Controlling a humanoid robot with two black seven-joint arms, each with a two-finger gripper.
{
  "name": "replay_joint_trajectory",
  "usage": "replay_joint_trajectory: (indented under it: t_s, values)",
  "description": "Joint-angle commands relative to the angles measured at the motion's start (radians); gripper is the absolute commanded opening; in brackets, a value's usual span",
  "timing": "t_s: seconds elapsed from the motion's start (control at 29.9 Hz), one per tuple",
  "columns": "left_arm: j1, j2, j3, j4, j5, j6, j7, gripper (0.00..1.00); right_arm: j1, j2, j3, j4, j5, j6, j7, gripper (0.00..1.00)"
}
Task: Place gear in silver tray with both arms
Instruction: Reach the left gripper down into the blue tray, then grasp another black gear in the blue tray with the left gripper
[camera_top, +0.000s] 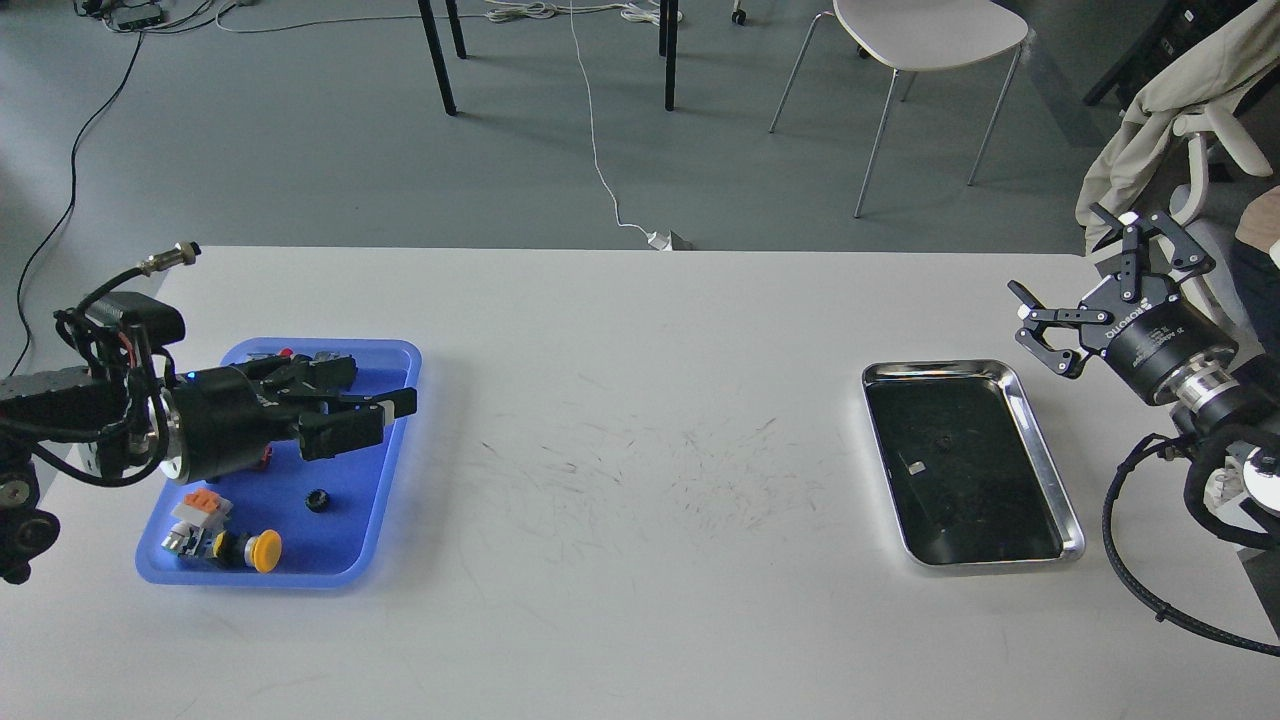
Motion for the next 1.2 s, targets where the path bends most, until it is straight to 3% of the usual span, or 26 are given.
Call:
replay_joint_trajectory:
  t_s: [0.0,0.6,1.17]
  values:
    - [0.000,0.000,0.023,0.029,0.138,0.031,-0.006,0.97,0.000,-0.009,0.000,0.001,0.000,0.000,0.000,0.99]
    - [0.006,-0.049,0.154,0.265,0.258,0.146,-0.040,0.90,0.000,-0.012,-0.002,0.001,-0.017,0.000,0.000,0.99]
    - [0.006,-0.095,0.207,0.323,0.263,0.173,-0.047,0.83,0.000,-0.012,-0.002,0.001,-0.017,0.000,0.000,0.99]
